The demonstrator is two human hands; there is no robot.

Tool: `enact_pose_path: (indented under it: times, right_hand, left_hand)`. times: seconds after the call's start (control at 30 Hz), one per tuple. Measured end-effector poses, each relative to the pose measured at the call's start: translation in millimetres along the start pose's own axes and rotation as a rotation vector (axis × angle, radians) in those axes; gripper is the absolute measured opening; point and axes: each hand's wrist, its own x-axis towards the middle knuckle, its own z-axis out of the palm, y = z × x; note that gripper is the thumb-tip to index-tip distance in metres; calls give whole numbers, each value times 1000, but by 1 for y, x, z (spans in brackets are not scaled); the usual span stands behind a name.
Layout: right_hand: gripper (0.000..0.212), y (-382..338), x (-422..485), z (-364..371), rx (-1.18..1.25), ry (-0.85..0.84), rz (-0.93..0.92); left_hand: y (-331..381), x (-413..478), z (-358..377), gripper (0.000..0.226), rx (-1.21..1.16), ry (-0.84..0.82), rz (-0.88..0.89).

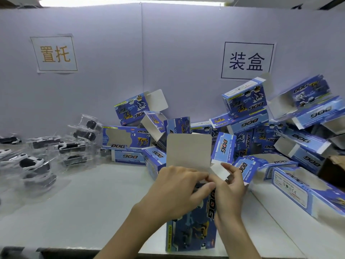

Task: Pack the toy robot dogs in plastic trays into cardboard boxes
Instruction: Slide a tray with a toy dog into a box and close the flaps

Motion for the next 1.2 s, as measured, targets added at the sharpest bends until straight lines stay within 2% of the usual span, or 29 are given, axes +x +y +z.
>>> enact_pose_path:
  times: [0.13, 0.23, 0.37, 0.47, 0.57, 0.63, 0.7, 0.83, 0.9, 1.03, 1.1, 1.2]
  right_hand:
    - [43, -1, 0, -5, -103, -71, -43]
    - [27, -1, -1, -12, -113, -214, -71]
    - [32, 0, 2, -18, -209, -277, -114]
    - [25, -3, 8, -17, -224, -272, -36]
    - [14, -7, 19, -21, -243, -384, 127]
    - [23, -6, 25, -23, -210, -407, 251]
    - [27, -5, 30, -21, -142, -357, 326]
    - [43, -14, 43, -9, -105, -353, 374]
    - [50, -27, 50, -1, -269, -388, 240]
    - [28, -67, 65, 34, -521, -509, -195]
    - [26, -84, 72, 58, -604, -565, -368]
    - [34, -93, 86, 95, -811, -668, -459]
  left_hand:
    - [-4, -2, 4, 54, -37, 16, -34]
    - [-5, -3, 6, 49, -32, 17, -15]
    - [-1, -4, 6, 54, 17, 11, 5]
    - [-1, -6, 6, 48, 26, 27, 22]
    - [-1, -8, 7, 42, -15, 60, 2]
    - [-1, -9, 8, 45, -34, 66, -10]
    - [0, -9, 9, 48, -19, 70, -2]
    - [2, -10, 8, 49, 3, 57, 5]
    - [1, -9, 7, 48, -4, 32, -1]
    - [3, -7, 5, 45, 3, 2, -5]
    - [4, -6, 5, 43, 10, -24, -9]
    - [5, -3, 6, 40, 31, -60, -66]
